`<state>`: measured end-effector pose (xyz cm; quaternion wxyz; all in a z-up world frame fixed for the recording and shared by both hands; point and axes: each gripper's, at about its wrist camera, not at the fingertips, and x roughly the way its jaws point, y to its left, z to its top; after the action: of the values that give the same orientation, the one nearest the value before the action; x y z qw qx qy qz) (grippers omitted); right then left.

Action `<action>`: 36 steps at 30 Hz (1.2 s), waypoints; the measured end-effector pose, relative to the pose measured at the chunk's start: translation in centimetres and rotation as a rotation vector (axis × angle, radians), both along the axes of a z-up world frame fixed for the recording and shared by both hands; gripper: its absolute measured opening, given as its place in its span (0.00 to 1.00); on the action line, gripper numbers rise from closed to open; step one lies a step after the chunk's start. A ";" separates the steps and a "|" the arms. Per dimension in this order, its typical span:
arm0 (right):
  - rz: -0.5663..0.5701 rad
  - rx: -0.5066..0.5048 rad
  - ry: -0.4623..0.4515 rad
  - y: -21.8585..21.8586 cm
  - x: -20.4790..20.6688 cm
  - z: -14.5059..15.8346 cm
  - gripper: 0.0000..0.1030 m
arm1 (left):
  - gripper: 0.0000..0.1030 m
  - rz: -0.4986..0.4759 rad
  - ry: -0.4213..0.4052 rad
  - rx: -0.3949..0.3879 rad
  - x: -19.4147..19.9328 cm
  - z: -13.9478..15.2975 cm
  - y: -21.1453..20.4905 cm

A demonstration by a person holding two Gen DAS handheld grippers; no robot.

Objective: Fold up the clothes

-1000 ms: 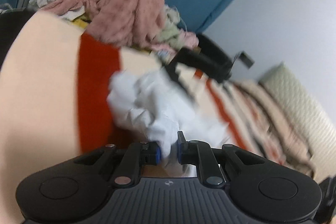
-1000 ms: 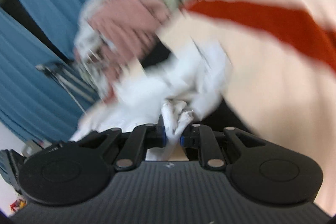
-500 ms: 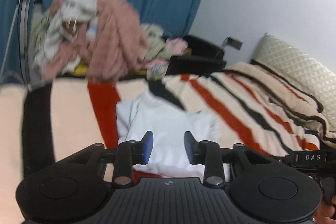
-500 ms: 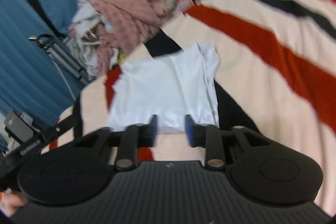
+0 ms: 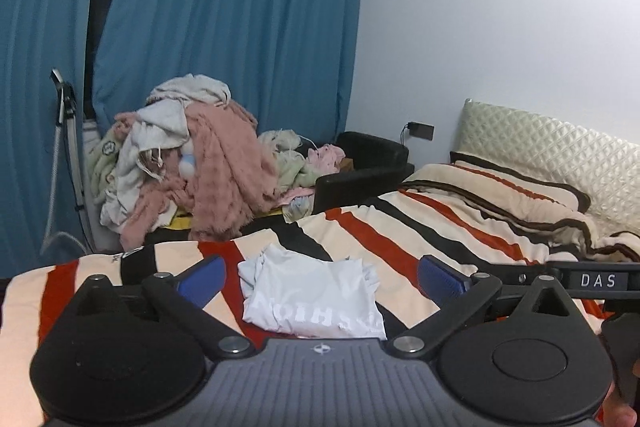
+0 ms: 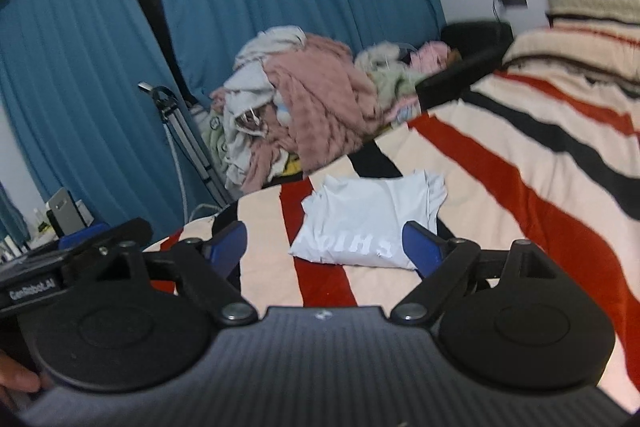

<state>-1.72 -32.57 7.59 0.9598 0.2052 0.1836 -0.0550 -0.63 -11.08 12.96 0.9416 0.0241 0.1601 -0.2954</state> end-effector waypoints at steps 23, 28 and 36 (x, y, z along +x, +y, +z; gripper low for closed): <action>-0.063 -0.140 -0.079 5.9 -2.7 -10.7 0.84 | 1.00 0.119 -0.067 -0.042 -6.3 -9.2 5.8; -0.071 -0.154 -0.069 5.8 -2.2 -11.4 0.84 | 1.00 0.138 -0.031 -0.039 -5.6 -10.3 6.5; -0.066 -0.182 -0.051 6.5 -2.2 -11.8 0.84 | 1.00 0.149 -0.018 -0.009 -5.2 -10.6 6.4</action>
<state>-3.89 -26.07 -4.25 0.9765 0.1246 0.1464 -0.0978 -5.84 -4.72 2.36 0.9625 0.0104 0.1514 -0.2249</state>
